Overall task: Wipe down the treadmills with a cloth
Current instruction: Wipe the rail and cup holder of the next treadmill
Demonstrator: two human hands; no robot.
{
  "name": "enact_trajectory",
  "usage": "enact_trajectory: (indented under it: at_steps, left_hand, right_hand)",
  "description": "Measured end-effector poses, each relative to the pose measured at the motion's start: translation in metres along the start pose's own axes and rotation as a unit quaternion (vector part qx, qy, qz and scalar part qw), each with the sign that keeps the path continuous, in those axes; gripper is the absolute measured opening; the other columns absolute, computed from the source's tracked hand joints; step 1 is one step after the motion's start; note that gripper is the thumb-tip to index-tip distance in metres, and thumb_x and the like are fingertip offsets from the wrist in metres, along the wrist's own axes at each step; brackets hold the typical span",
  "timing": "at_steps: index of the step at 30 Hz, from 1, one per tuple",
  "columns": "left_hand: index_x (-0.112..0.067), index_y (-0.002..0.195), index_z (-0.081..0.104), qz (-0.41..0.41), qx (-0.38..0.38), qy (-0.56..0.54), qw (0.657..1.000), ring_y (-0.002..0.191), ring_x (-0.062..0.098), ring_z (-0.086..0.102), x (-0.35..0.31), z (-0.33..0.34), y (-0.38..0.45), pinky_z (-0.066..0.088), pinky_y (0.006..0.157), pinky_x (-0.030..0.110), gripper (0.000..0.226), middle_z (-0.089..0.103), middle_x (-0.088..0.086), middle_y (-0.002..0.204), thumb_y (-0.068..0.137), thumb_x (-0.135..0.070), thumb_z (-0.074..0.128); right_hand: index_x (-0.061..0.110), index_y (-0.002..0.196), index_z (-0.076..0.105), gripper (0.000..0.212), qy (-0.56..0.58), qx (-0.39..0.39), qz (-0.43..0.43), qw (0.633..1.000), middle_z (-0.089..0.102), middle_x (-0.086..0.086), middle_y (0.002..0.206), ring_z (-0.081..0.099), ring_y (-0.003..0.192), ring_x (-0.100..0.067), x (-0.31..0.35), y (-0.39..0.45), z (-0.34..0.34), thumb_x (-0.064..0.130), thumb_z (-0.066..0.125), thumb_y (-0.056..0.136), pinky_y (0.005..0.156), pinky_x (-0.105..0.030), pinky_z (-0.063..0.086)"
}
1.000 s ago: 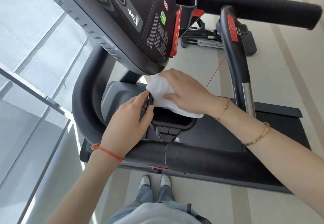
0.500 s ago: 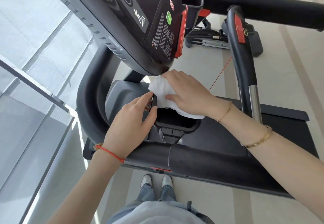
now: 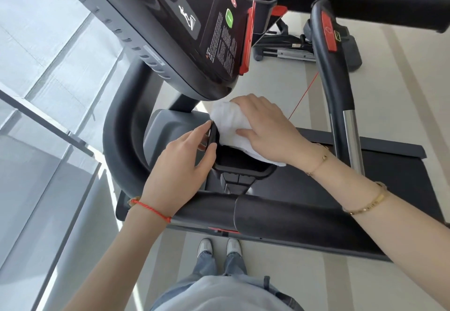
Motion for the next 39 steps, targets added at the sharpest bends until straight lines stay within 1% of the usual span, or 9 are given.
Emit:
enact_trajectory:
  at_steps: [4,7,14,22,25,29,33,36,39]
  left_hand:
    - [-0.023,0.141,0.048,0.001,0.0,-0.01,1.0,0.094,0.002,0.059,0.001,0.001,0.0,0.044,0.086,0.016,0.048,0.062,-0.015,0.1,0.095,-0.037,0.048]
    - [-0.022,0.141,0.048,0.001,0.001,-0.005,1.0,0.095,0.005,0.061,0.001,0.001,0.0,0.044,0.086,0.017,0.048,0.062,-0.014,0.1,0.096,-0.037,0.048]
    - [-0.021,0.144,0.045,0.0,0.009,-0.003,1.0,0.094,0.008,0.061,0.001,0.001,-0.001,0.049,0.085,0.022,0.05,0.066,-0.008,0.104,0.097,-0.037,0.047]
    - [-0.023,0.144,0.045,-0.002,0.008,0.007,1.0,0.093,0.006,0.061,0.0,0.003,0.0,0.044,0.082,0.017,0.049,0.066,-0.009,0.104,0.097,-0.038,0.047]
    - [-0.022,0.144,0.046,0.0,0.005,0.004,1.0,0.093,0.006,0.061,-0.001,0.001,0.0,0.048,0.083,0.021,0.049,0.066,-0.009,0.102,0.097,-0.037,0.047]
    - [-0.021,0.144,0.046,-0.002,0.004,-0.001,1.0,0.092,0.007,0.061,-0.002,0.002,-0.001,0.052,0.084,0.027,0.05,0.066,-0.008,0.1,0.096,-0.037,0.046]
    - [-0.023,0.144,0.046,-0.004,-0.003,0.001,1.0,0.091,0.006,0.061,-0.001,0.001,-0.001,0.05,0.084,0.024,0.049,0.065,-0.009,0.099,0.096,-0.036,0.048]
    - [-0.024,0.142,0.048,-0.003,-0.006,-0.006,1.0,0.093,0.001,0.059,0.0,0.0,-0.001,0.046,0.085,0.017,0.048,0.063,-0.015,0.096,0.095,-0.035,0.05]
    - [-0.023,0.142,0.048,-0.001,-0.006,-0.007,1.0,0.094,-0.001,0.057,0.0,0.0,-0.001,0.041,0.084,0.011,0.048,0.061,-0.017,0.095,0.095,-0.035,0.049]
  right_hand:
    - [0.018,0.147,0.023,0.06,0.119,-0.059,0.142,0.981,0.032,-0.004,0.14,0.033,0.121,-0.017,-0.024,-0.045,0.0,0.017,0.054,0.095,0.097,-0.023,0.024]
    - [0.022,0.149,0.013,0.069,0.23,-0.068,0.226,0.944,0.025,0.001,0.136,0.028,0.116,-0.009,-0.022,-0.073,0.013,0.017,0.055,0.094,0.096,-0.026,0.027]
    - [0.011,0.143,0.027,0.052,0.194,-0.036,0.221,0.955,0.036,-0.009,0.135,0.041,0.122,-0.024,-0.032,-0.034,0.001,0.018,0.052,0.098,0.095,-0.028,0.033]
    - [0.014,0.144,0.019,0.06,0.317,-0.045,0.292,0.901,0.03,-0.001,0.135,0.038,0.122,-0.017,-0.017,-0.088,0.02,0.023,0.053,0.095,0.099,-0.031,0.037]
    - [0.006,0.141,0.021,0.057,0.24,-0.021,0.262,0.935,0.031,-0.004,0.128,0.04,0.112,-0.019,-0.032,-0.058,0.011,0.021,0.053,0.097,0.09,-0.03,0.036]
    - [0.008,0.128,0.04,0.042,0.068,0.036,0.105,0.991,0.044,-0.003,0.112,0.046,0.103,-0.025,-0.027,-0.002,-0.002,0.022,0.059,0.094,0.076,-0.032,0.031]
    - [0.013,0.13,0.042,0.043,0.027,0.048,-0.008,0.998,0.05,-0.004,0.126,0.045,0.112,-0.023,-0.007,0.014,0.003,0.023,0.061,0.092,0.088,-0.035,0.036]
    - [0.012,0.131,0.042,0.041,0.05,0.035,-0.001,0.998,0.048,-0.002,0.124,0.044,0.111,-0.022,-0.014,0.001,-0.001,0.021,0.058,0.095,0.088,-0.032,0.035]
    - [0.008,0.131,0.038,0.039,0.127,0.038,0.088,0.987,0.045,-0.005,0.12,0.047,0.109,-0.024,-0.035,-0.024,-0.002,0.024,0.052,0.098,0.09,-0.036,0.04]
Point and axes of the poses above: each hand's wrist, its own y-axis towards the middle knuckle, its own z-axis out of the palm, x = y × z, the point moved 8 cm from there along y, towards the middle knuckle
